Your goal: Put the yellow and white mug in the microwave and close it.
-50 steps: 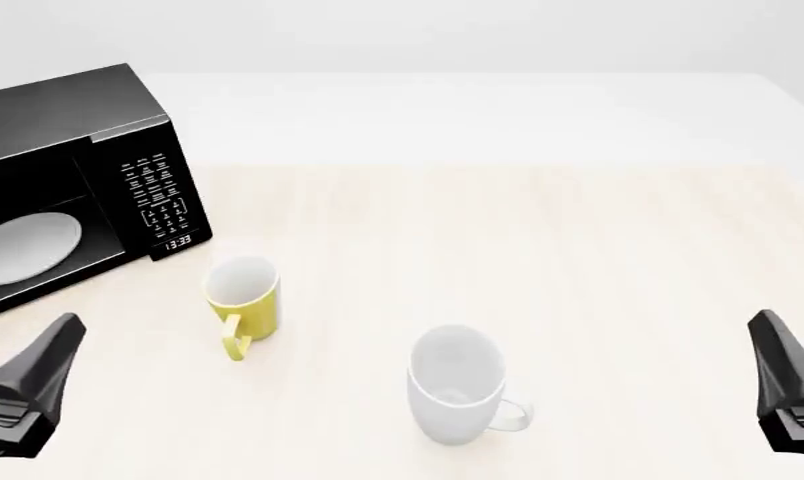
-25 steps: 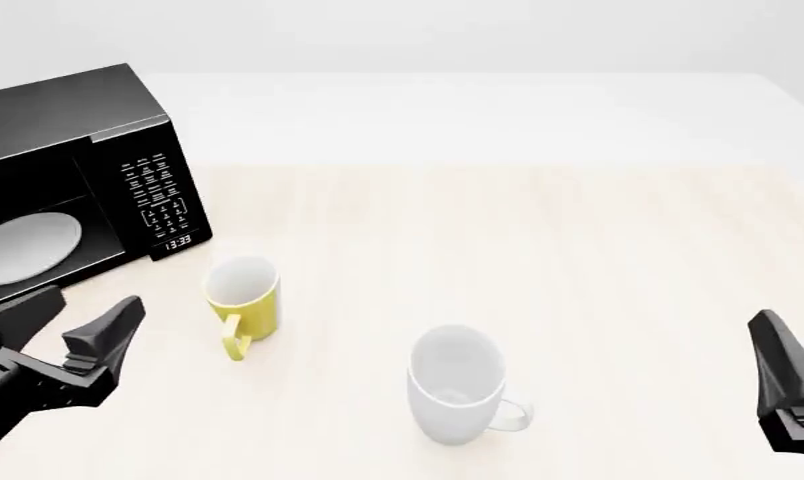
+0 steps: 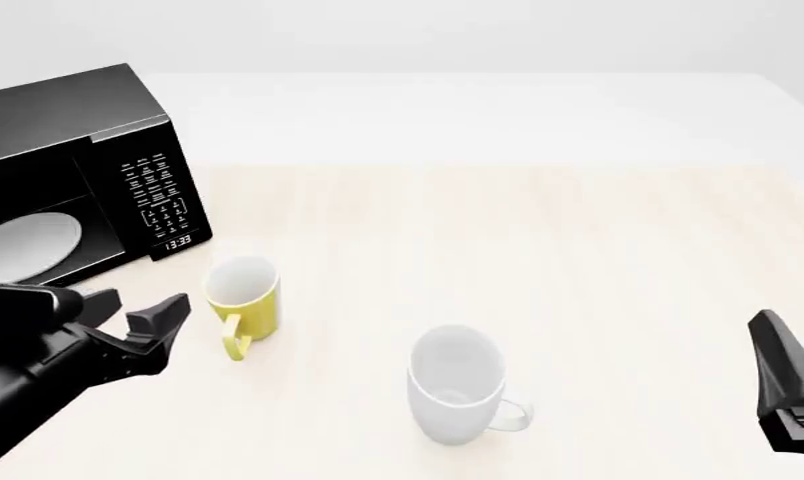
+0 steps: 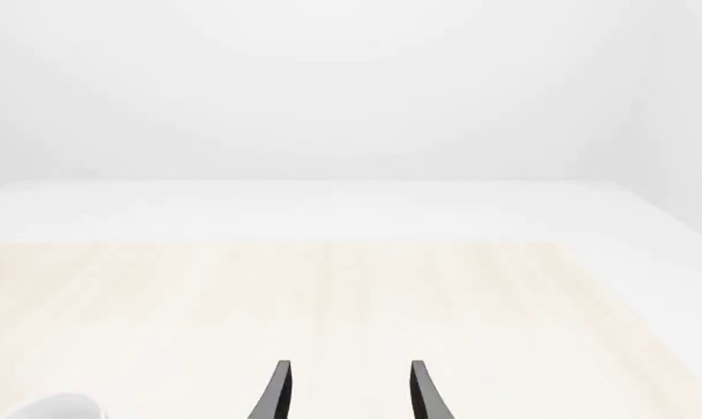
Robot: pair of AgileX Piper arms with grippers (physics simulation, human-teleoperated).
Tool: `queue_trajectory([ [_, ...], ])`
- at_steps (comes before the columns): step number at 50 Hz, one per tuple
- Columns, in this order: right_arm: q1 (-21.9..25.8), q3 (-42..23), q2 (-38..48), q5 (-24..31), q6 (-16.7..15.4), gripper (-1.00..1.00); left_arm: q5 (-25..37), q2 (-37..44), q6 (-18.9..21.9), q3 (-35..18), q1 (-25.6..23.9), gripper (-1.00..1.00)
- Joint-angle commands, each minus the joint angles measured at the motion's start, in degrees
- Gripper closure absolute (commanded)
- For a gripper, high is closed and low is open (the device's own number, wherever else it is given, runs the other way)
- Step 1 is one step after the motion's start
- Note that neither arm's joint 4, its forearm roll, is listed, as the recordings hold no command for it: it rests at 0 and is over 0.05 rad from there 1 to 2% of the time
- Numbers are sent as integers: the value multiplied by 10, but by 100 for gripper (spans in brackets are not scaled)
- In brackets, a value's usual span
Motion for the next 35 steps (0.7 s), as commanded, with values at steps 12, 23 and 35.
queue_trajectory([
  [12, 0, 0, 0, 0, 0, -100, -90, 133, -42, 10, -15, -100],
  [23, 0, 0, 0, 0, 0, -100, -151, 220, -61, 7, -27, -100],
  [35, 0, 0, 0, 0, 0, -100, -197, 293, -68, -3, -42, -100],
])
